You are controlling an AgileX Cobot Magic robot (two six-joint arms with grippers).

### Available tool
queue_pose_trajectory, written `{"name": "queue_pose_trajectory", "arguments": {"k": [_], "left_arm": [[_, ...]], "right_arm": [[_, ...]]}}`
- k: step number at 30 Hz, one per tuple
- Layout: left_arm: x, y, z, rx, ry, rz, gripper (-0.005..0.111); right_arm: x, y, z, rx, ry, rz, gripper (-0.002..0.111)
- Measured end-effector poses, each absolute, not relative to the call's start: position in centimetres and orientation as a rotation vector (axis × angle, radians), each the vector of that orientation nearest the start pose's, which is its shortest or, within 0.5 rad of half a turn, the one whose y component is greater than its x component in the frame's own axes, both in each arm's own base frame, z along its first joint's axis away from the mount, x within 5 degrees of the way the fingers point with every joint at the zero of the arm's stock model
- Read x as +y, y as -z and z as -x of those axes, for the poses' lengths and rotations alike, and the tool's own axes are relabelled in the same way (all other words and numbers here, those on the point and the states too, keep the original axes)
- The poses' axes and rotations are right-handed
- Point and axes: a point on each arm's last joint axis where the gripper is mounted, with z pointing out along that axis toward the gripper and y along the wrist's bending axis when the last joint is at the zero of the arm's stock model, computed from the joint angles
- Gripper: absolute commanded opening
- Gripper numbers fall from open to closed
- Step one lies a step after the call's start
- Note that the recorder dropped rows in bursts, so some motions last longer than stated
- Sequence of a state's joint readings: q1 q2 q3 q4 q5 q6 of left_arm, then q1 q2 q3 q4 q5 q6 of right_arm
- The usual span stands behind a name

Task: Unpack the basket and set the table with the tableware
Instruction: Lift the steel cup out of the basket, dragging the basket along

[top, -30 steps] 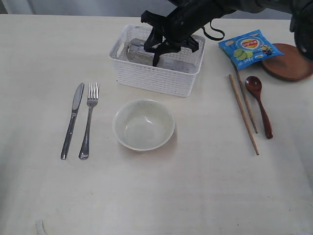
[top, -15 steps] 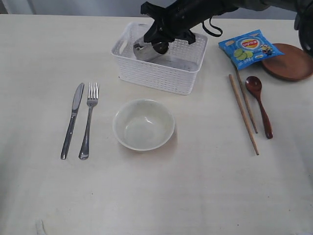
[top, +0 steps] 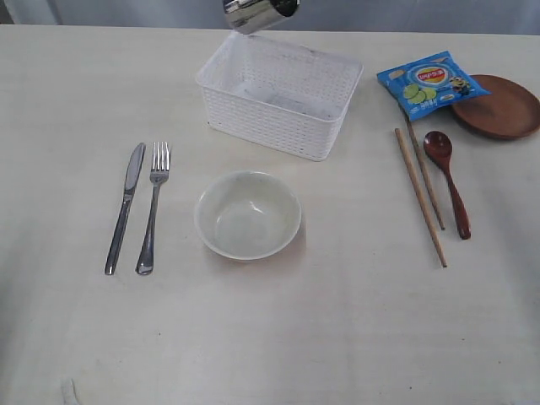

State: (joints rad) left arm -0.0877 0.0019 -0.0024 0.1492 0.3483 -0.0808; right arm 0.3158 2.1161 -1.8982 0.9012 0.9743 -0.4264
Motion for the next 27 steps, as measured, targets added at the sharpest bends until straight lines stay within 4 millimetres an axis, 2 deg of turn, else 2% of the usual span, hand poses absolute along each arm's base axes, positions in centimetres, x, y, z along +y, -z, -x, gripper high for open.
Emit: {"name": "queue_pose_trajectory", "arguments": {"k": [6,10,14,17,20,24,27], "left_arm": [[0.0,-18.3,-5.4,1.825,-0.026,-0.099,0.0],[0.0,-18.3,-5.4,1.825,-0.026,-0.099,0.0],[0.0,-18.3,-5.4,1.825,-0.026,-0.099,0.0],[0.0,-18.3,-5.4,1.825,-0.026,-0.099,0.0],[0.0,-18.3,-5.4,1.825,-0.026,-0.099,0.0],[0.0,-18.3,-5.4,1.825,-0.026,-0.099,0.0],[0.0,-18.3,-5.4,1.825,-0.026,-0.099,0.0]], "right_arm": [[25.8,-28.5,-39.6,2.401,-1.032,0.776,-0.001],[29.4,-28.5,-37.0,2.388,-0.883,1.003,-0.001],[31.6,-28.7,-35.0,2.397,-0.708,1.105,-0.001],[32.3,-28.1,-34.5,2.418,-0.646,1.123,-0.001],[32.3,-26.7,-34.8,2.484,-0.575,1.114,-0.001],[31.3,-23.7,-36.0,2.619,-0.371,1.073,-0.001],[30.2,-22.8,-37.0,2.672,-0.251,0.99,-0.001]]}}
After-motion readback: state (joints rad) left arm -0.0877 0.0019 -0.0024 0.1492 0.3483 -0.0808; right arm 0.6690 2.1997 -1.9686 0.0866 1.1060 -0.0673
